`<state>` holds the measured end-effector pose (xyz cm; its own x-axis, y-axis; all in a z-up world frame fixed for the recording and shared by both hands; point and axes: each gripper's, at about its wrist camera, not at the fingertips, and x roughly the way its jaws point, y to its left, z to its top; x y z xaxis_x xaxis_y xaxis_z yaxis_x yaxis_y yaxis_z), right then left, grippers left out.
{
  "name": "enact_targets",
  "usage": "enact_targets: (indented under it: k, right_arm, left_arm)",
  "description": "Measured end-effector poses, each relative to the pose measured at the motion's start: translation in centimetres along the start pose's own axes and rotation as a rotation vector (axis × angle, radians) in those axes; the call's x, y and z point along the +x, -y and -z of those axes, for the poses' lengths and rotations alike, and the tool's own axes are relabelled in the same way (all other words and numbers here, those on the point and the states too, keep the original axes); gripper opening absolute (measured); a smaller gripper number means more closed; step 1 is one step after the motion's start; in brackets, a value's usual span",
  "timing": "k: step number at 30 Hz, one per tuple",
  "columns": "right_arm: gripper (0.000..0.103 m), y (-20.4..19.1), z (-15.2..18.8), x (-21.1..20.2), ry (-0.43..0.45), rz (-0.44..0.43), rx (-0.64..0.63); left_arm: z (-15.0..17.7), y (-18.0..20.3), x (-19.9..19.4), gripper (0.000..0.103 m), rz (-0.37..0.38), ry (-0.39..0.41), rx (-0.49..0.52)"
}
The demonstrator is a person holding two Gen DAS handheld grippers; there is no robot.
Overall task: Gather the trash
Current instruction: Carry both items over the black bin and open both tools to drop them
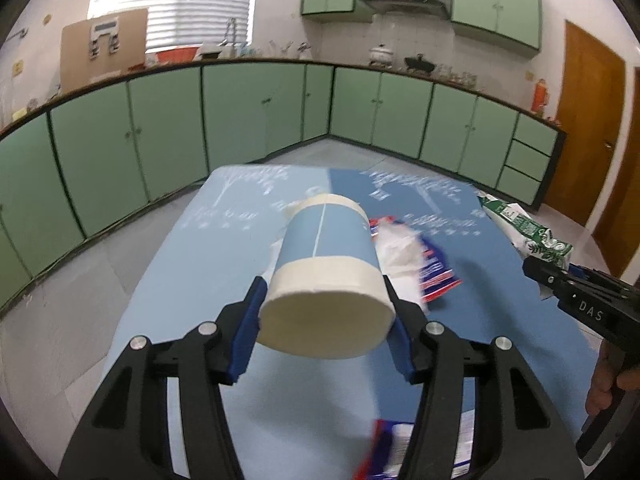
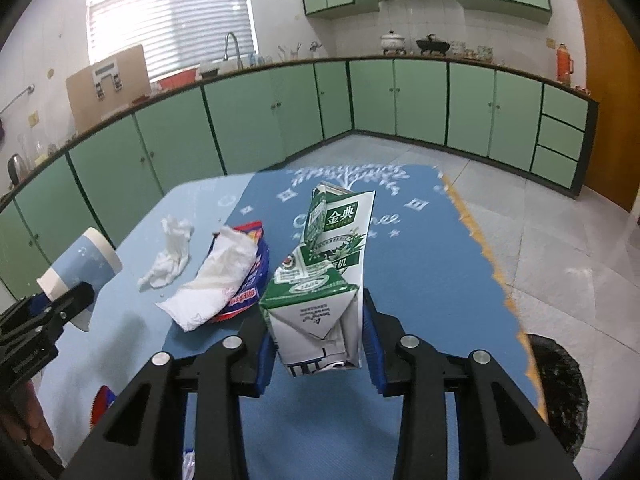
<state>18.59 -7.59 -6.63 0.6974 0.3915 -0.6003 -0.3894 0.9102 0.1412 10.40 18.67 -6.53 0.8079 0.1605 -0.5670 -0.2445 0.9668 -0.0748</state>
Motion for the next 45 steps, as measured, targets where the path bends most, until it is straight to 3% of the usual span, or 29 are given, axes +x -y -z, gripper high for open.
enact_targets:
  k: [12, 26, 37, 45]
  right_arm:
    - [0.037, 5.7, 0.5, -6.8, 0.064, 0.086, 0.059]
    - [0.037, 17.1, 4.4, -13.0, 0.080, 0.306, 0.211]
    - [0.037, 23.8, 8.5, -14.5, 0.024, 0.416, 0.299]
    - [0.038, 27.2, 11.4, -12.3, -0.053, 0.429, 0.316]
  left_arm:
    - [-1.3, 10.5, -1.0, 0.053, 0.209, 0.047, 0.091]
    - [1.1, 24.7, -0.6, 0.054, 0.467, 0.017, 0.248]
    - [3.5, 34.1, 2.2, 0.055, 0.597, -0.066, 0.353]
    - [5.2, 38.2, 5.2, 0.067, 0.651, -0.176, 0.409]
